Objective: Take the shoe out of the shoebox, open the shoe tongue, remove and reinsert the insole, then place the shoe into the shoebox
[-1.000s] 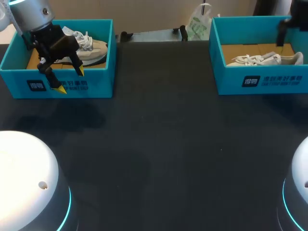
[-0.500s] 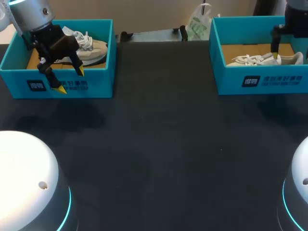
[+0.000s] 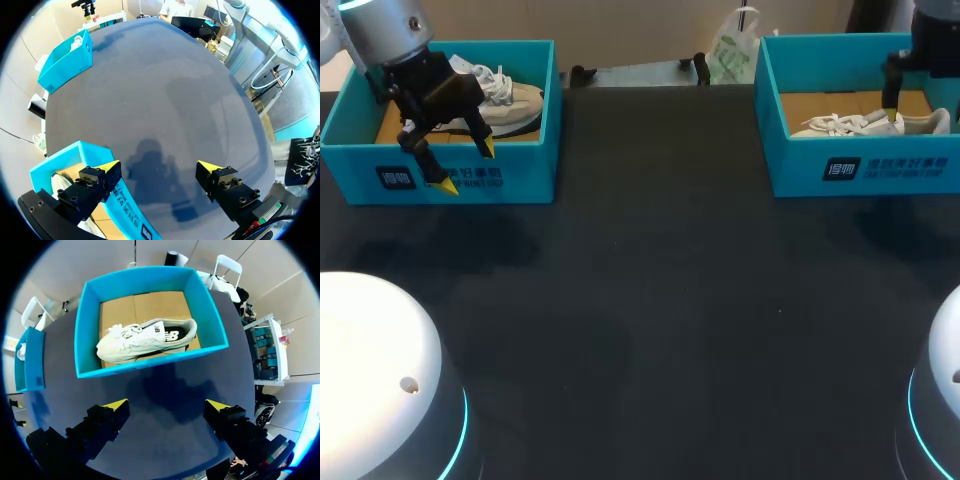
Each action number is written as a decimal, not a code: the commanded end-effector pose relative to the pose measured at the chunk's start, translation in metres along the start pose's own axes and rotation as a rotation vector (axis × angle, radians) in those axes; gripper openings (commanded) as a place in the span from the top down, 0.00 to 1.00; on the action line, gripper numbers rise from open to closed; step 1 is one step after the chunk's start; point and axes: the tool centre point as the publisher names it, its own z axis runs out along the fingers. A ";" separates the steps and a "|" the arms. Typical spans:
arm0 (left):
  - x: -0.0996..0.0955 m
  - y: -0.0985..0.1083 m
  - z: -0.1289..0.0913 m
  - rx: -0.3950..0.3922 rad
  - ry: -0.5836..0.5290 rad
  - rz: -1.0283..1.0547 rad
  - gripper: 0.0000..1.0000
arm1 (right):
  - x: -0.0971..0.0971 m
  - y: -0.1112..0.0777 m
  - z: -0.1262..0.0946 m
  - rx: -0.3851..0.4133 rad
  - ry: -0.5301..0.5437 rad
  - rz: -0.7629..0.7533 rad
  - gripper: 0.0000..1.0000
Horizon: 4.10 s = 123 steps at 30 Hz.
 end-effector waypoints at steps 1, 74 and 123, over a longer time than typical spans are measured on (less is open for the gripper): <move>0.000 0.000 0.000 -0.002 0.001 0.001 0.00 | 0.000 -0.001 0.000 -0.001 0.001 0.000 0.00; -0.122 0.165 -0.114 -0.315 0.036 0.553 0.00 | -0.005 -0.009 0.011 0.012 0.048 0.001 0.00; -0.203 0.297 -0.160 -0.357 0.078 0.965 0.00 | -0.005 -0.009 0.011 0.012 0.048 0.001 0.00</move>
